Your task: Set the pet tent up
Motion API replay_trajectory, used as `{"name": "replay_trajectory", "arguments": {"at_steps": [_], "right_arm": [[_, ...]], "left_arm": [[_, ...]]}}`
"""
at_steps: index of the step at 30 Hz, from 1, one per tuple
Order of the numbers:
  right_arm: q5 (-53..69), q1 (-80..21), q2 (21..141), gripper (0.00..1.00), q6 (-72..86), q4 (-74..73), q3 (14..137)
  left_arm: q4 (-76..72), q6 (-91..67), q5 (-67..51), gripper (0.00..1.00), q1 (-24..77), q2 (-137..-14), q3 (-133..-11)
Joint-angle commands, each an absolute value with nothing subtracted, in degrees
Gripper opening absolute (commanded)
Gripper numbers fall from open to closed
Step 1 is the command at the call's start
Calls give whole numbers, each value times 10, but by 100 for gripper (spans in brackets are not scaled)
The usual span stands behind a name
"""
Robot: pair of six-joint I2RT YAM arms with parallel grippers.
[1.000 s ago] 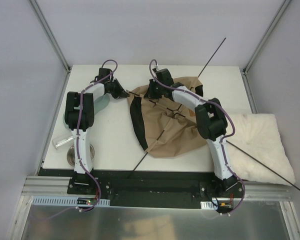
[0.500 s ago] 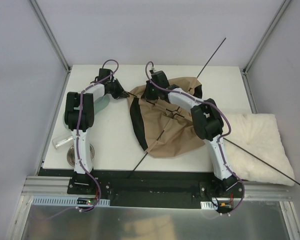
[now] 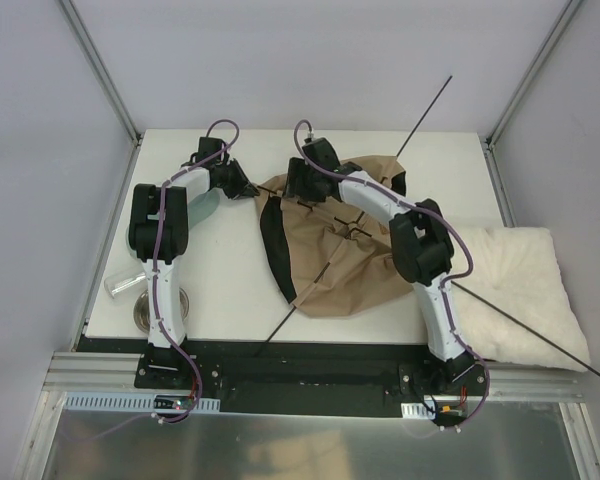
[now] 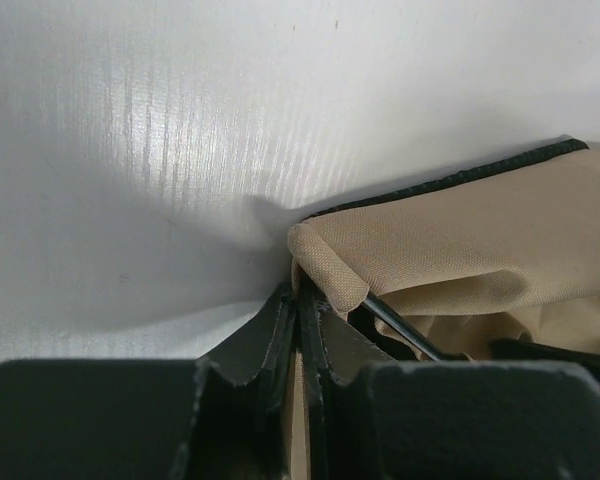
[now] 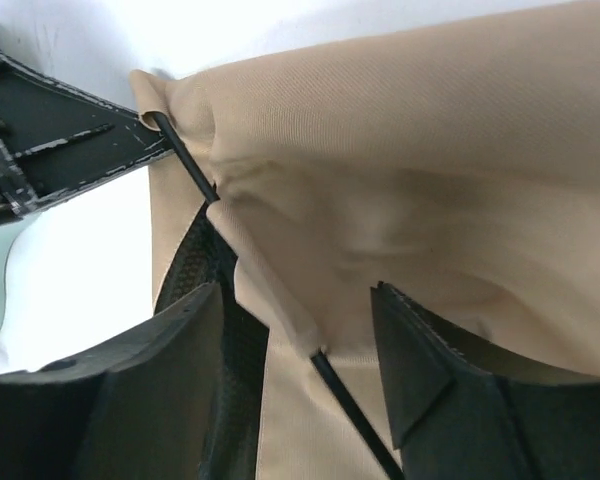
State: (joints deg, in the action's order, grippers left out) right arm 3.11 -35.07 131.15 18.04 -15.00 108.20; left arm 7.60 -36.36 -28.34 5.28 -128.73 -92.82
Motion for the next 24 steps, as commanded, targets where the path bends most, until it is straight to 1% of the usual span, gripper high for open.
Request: {"name": "replay_trajectory", "arguments": {"at_steps": [1, 4, 7, 9, 13, 16, 20, 22, 24], "right_arm": [[4, -345, 1207, 70, 164, -208, 1082], [4, -344, 1173, 79, 140, -243, 1078], [-19, -337, 1137, 82, 106, -310, 1071], [-18, -325, 1106, 83, 88, -353, 1046], [-44, -297, 1006, 84, 60, -421, 949], [-70, -282, 941, 85, 32, -465, 893], [-65, -278, 881, 85, -12, -529, 839], [-62, -277, 861, 83, -31, -544, 816], [-54, -277, 843, 81, -54, -528, 785]], "left_arm": [[101, -333, -285, 10, 54, -1250, -925], [101, -324, -285, 18, 53, -1246, -925], [101, -318, -286, 26, 51, -1243, -925], [100, -314, -291, 31, 51, -1242, -928], [100, -309, -298, 38, 51, -1238, -931], [101, -303, -298, 41, 50, -1232, -929], [103, -305, -299, 44, 47, -1220, -921], [103, -306, -298, 45, 47, -1213, -914], [103, -307, -299, 46, 47, -1206, -906]]}}
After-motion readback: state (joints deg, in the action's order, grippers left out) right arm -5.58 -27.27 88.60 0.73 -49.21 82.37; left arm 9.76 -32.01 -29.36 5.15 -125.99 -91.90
